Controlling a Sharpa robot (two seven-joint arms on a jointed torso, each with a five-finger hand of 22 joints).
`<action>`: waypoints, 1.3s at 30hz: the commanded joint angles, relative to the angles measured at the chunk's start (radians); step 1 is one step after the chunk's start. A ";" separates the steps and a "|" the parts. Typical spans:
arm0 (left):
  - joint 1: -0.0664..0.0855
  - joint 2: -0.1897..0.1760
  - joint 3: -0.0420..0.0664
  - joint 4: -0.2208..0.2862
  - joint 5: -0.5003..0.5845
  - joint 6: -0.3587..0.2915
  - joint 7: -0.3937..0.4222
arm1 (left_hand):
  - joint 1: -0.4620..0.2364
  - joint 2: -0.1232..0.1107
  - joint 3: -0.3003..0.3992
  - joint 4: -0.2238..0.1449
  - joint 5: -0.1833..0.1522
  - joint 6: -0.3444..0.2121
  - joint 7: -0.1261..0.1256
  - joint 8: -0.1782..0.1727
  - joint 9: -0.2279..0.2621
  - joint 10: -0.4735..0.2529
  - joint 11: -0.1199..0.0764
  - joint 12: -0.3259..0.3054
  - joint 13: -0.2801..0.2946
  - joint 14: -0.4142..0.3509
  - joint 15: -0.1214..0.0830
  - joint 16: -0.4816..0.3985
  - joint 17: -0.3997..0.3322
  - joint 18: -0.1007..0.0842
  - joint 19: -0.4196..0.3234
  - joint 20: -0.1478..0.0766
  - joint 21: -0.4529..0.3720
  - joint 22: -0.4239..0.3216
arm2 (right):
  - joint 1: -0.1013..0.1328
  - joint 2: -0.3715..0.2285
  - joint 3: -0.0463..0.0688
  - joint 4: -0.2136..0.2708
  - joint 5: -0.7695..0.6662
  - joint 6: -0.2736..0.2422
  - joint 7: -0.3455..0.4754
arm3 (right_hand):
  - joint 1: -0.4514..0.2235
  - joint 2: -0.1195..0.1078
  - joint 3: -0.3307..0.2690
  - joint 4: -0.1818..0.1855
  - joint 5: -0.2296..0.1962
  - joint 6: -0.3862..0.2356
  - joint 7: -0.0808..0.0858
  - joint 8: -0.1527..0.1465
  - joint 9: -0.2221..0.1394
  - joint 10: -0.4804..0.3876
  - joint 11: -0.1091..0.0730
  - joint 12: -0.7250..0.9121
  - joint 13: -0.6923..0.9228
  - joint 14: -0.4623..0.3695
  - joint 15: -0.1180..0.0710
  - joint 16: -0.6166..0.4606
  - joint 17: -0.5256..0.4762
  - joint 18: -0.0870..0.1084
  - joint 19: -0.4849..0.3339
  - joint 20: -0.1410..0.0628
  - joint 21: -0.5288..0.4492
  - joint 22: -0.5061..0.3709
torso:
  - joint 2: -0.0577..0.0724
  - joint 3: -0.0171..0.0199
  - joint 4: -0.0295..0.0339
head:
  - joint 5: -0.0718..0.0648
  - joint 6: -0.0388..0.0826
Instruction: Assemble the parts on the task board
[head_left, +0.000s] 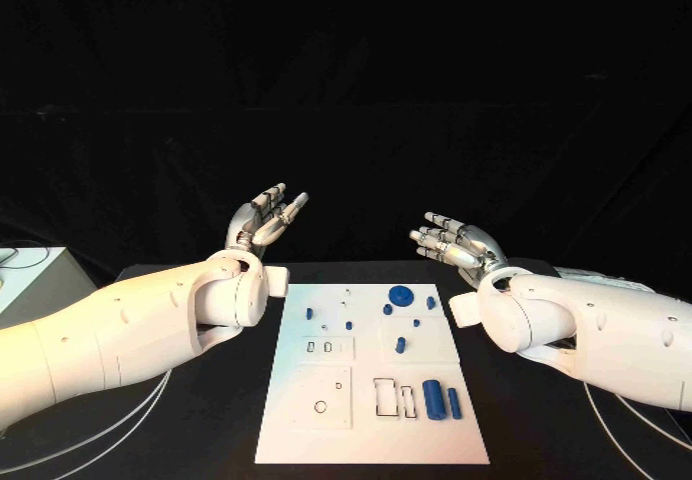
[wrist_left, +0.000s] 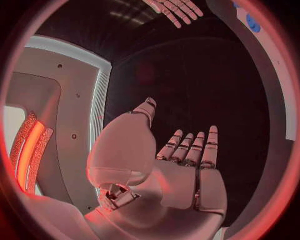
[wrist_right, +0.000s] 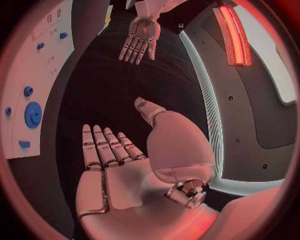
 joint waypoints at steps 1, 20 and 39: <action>0.001 0.003 0.000 -0.001 0.003 0.066 0.037 | 0.018 0.000 0.001 0.007 0.004 0.009 0.096 0.004 0.002 0.010 0.001 0.006 0.001 0.008 0.002 0.004 0.001 0.009 0.006 0.002 0.007 0.001 | 0.012 -0.002 -0.009 -0.008 -0.068 0.160 -0.072 | 0.055 0.001 0.021 -0.021 0.014 0.069 0.155 0.018 0.013 0.095 0.006 0.010 0.006 0.097 0.003 0.016 0.011 0.021 0.060 0.007 0.015 0.006 | 0.000 -0.0002 -0.0001 | 0.000 0.000; -0.013 -0.078 -0.001 0.057 -0.119 0.209 -0.041 | 0.152 0.018 0.002 -0.026 0.006 0.505 0.097 0.199 0.114 0.708 -0.014 0.172 0.061 0.701 -0.101 0.289 0.169 0.079 0.489 -0.025 0.241 0.103 | 0.043 -0.010 -0.019 -0.066 -0.850 0.060 -0.175 | 0.147 -0.063 0.083 -0.104 0.016 0.619 0.077 0.154 0.094 0.715 -0.102 0.054 0.029 0.682 -0.138 0.176 0.102 0.089 0.633 -0.077 0.239 0.088 | 0.017 -0.0001 -0.0026 | 0.000 -0.023; -0.005 -0.254 0.000 0.313 -0.234 0.351 -0.175 | 0.078 -0.121 0.370 -0.136 0.005 0.612 0.043 0.238 0.161 0.921 -0.081 0.104 0.049 0.865 -0.193 0.707 0.523 0.073 0.538 -0.137 0.690 0.386 | 0.091 0.002 -0.017 -0.019 -1.397 0.120 -0.438 | 0.131 -0.151 0.150 -0.092 0.022 0.738 0.015 0.125 0.119 0.913 -0.186 0.025 0.051 1.026 -0.254 0.688 0.567 0.044 0.894 -0.198 0.958 0.719 | 0.118 -0.0008 0.0068 | -0.013 0.031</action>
